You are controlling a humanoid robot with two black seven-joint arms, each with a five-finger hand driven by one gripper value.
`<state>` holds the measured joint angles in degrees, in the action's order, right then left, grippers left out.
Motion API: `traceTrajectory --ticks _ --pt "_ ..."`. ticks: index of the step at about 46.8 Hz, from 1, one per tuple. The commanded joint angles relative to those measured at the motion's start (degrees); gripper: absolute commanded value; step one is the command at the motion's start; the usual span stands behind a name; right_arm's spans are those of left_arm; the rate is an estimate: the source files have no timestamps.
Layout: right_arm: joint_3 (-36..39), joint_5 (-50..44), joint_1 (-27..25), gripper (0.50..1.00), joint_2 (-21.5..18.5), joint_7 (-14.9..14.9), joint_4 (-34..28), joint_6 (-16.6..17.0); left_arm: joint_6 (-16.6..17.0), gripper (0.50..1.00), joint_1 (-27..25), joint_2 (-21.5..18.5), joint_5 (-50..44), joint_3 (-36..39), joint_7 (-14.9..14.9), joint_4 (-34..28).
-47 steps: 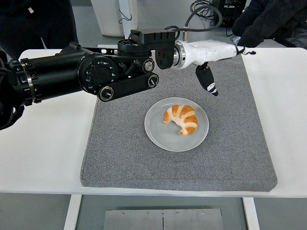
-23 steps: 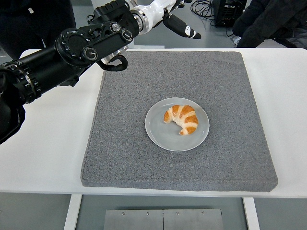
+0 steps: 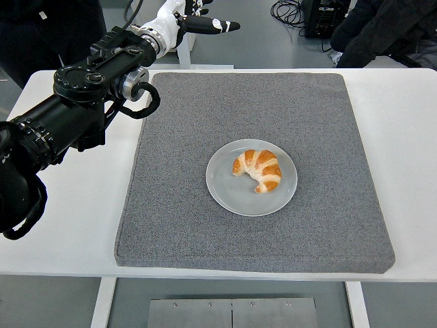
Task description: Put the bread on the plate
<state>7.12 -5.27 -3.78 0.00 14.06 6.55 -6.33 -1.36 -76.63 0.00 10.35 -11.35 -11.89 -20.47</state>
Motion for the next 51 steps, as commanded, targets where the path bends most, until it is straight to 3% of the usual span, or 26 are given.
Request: traceTrajectory --ticks 1,16,24,51 --pt "0.0 0.0 0.0 1.0 0.0 0.0 0.0 0.0 -0.1 0.993 0.8 0.0 -3.0 -0.7 0.0 1.5" --pt "0.0 0.0 0.0 1.0 0.0 0.0 0.0 0.0 -3.7 0.993 4.6 0.0 -6.9 -6.5 0.4 2.4" --pt "0.2 0.0 0.0 1.0 0.0 0.0 0.7 0.2 -3.8 0.993 7.5 0.0 -9.0 -12.5 0.7 3.1" --pt "-0.2 -0.1 0.0 1.0 0.0 0.0 0.0 0.0 -4.2 0.992 11.3 0.0 -11.9 -12.9 0.5 3.2"
